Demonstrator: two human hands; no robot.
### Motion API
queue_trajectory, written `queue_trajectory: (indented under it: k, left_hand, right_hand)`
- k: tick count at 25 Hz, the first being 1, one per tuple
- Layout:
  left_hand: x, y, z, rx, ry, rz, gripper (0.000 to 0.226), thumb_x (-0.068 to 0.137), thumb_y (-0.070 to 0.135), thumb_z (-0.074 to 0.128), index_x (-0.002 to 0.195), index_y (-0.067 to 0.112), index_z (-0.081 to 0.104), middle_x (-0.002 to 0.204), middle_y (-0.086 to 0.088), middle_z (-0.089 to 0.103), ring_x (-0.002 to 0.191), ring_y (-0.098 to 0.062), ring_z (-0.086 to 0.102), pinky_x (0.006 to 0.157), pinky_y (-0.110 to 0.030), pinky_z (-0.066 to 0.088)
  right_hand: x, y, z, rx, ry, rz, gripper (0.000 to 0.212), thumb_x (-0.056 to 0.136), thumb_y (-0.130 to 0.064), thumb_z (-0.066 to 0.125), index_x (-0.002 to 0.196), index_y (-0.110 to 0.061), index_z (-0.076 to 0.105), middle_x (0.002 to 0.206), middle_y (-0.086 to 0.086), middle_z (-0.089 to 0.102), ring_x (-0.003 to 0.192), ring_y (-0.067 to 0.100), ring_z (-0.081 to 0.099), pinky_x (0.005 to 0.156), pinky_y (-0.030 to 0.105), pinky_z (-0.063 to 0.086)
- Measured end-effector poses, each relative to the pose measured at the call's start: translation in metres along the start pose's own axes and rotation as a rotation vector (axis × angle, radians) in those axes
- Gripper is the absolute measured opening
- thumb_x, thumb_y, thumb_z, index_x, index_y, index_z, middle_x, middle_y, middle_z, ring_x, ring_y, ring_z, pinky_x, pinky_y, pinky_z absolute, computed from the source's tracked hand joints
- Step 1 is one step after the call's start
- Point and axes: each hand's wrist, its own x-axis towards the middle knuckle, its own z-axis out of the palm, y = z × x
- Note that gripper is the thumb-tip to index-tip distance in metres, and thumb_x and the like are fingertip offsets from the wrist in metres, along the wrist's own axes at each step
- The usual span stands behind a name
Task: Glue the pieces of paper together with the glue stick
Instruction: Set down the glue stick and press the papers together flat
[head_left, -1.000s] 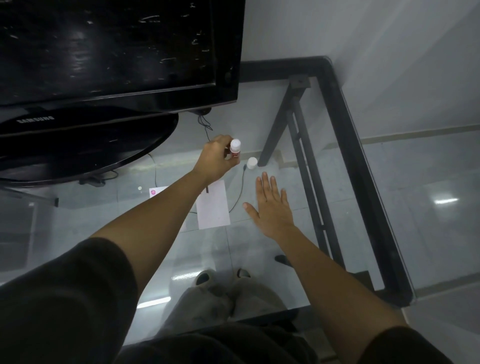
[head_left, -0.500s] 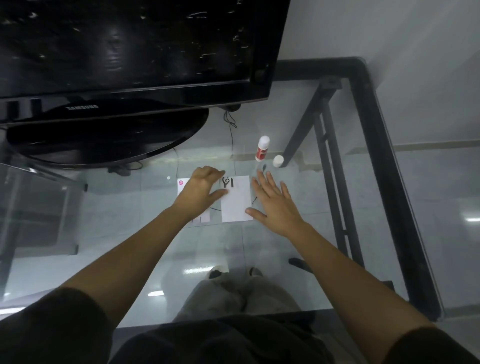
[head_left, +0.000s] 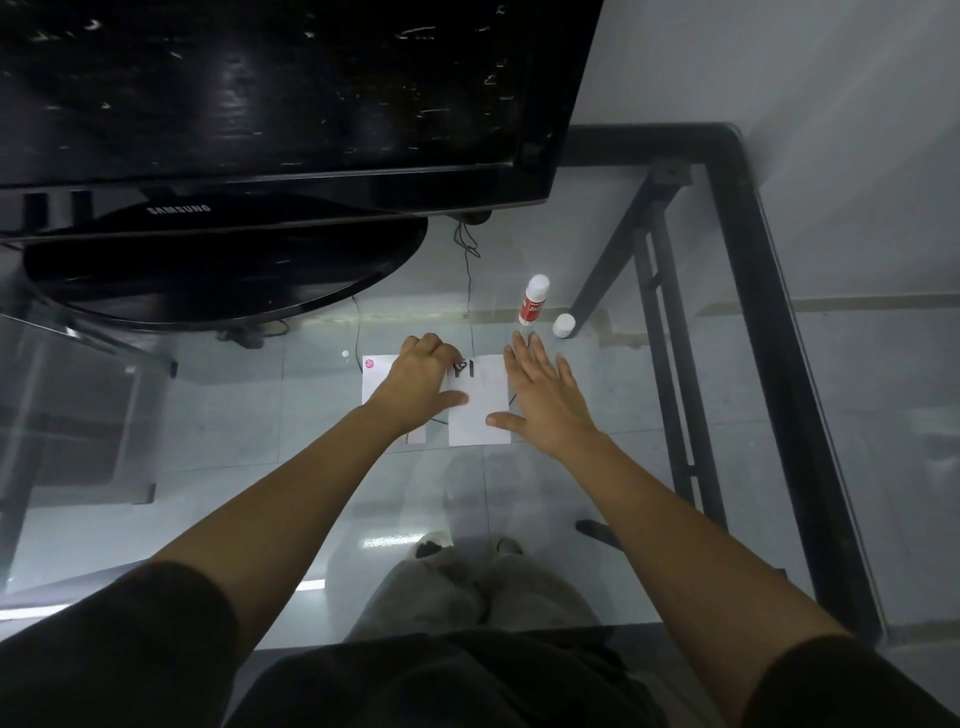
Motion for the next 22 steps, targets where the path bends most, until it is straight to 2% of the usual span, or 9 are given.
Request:
queue_trajectory:
  k: [5, 6, 8, 10, 12, 15, 19, 22]
  left_hand:
    - [-0.002, 0.0, 0.001, -0.089, -0.018, 0.002, 0.038, 0.081, 0.023, 0.07, 0.114, 0.009, 0.057, 0.119, -0.013, 0.053, 0.114, -0.03, 0.043, 0.094, -0.034, 0.038]
    - [-0.003, 0.0, 0.003, -0.113, -0.006, 0.005, 0.036, 0.081, 0.021, 0.069, 0.112, 0.009, 0.057, 0.118, -0.013, 0.054, 0.113, -0.03, 0.044, 0.092, -0.032, 0.038]
    - [-0.007, 0.0, 0.005, -0.15, 0.025, 0.005, 0.034, 0.081, 0.017, 0.068, 0.112, 0.007, 0.055, 0.116, -0.012, 0.056, 0.11, -0.029, 0.047, 0.087, -0.028, 0.036]
    - [-0.009, 0.0, 0.007, -0.17, 0.046, 0.002, 0.035, 0.081, 0.016, 0.068, 0.112, 0.007, 0.054, 0.114, -0.012, 0.058, 0.107, -0.029, 0.048, 0.085, -0.027, 0.036]
    - [-0.01, 0.0, 0.008, -0.18, 0.057, -0.004, 0.037, 0.082, 0.016, 0.067, 0.115, 0.008, 0.052, 0.117, -0.012, 0.058, 0.108, -0.028, 0.048, 0.087, -0.028, 0.037]
    - [-0.016, 0.0, 0.009, -0.19, 0.044, -0.013, 0.046, 0.086, 0.021, 0.063, 0.127, 0.012, 0.045, 0.129, -0.011, 0.052, 0.118, -0.026, 0.046, 0.099, -0.033, 0.038]
    - [-0.037, -0.013, 0.001, -0.263, 0.157, 0.013, 0.044, 0.092, 0.027, 0.053, 0.132, 0.011, 0.044, 0.134, -0.01, 0.051, 0.122, -0.025, 0.048, 0.1, -0.032, 0.038]
    - [-0.056, -0.048, -0.004, -0.056, 0.199, 0.113, 0.04, 0.093, 0.026, 0.047, 0.128, 0.008, 0.052, 0.128, -0.015, 0.058, 0.116, -0.033, 0.053, 0.1, -0.037, 0.041]
  right_hand:
    - [-0.005, -0.001, 0.007, 0.101, 0.06, 0.04, 0.084, 0.087, -0.05, 0.053, 0.148, -0.013, 0.009, 0.159, 0.007, -0.005, 0.147, 0.025, -0.008, 0.118, 0.041, -0.002]
    - [-0.007, -0.002, 0.009, 0.147, 0.1, 0.029, 0.08, 0.087, -0.047, 0.056, 0.148, -0.013, 0.015, 0.16, 0.006, 0.001, 0.147, 0.024, -0.002, 0.118, 0.041, 0.002]
    - [-0.011, -0.004, 0.013, 0.257, 0.202, 0.007, 0.069, 0.085, -0.038, 0.063, 0.141, -0.012, 0.033, 0.155, 0.007, 0.024, 0.143, 0.025, 0.02, 0.117, 0.038, 0.017]
    - [-0.016, -0.01, 0.018, 0.38, 0.298, 0.007, 0.051, 0.086, -0.032, 0.063, 0.129, -0.01, 0.048, 0.137, 0.008, 0.05, 0.125, 0.024, 0.046, 0.103, 0.032, 0.037]
    - [-0.02, -0.02, 0.022, 0.567, 0.386, 0.072, 0.033, 0.09, -0.03, 0.058, 0.115, -0.008, 0.059, 0.113, 0.009, 0.066, 0.1, 0.021, 0.06, 0.083, 0.02, 0.046]
    - [-0.019, -0.027, 0.019, 0.79, 0.505, 0.193, 0.024, 0.092, -0.025, 0.055, 0.102, -0.007, 0.068, 0.092, 0.011, 0.072, 0.077, 0.013, 0.06, 0.068, 0.008, 0.04]
    - [-0.02, -0.025, 0.008, 0.829, 0.566, 0.203, 0.021, 0.091, -0.02, 0.057, 0.099, -0.004, 0.069, 0.091, 0.011, 0.072, 0.075, 0.013, 0.058, 0.065, 0.01, 0.042]
    - [-0.026, -0.017, 0.0, 0.806, 0.635, 0.2, 0.021, 0.091, -0.017, 0.058, 0.101, -0.003, 0.069, 0.091, 0.011, 0.071, 0.077, 0.016, 0.061, 0.067, 0.015, 0.047]
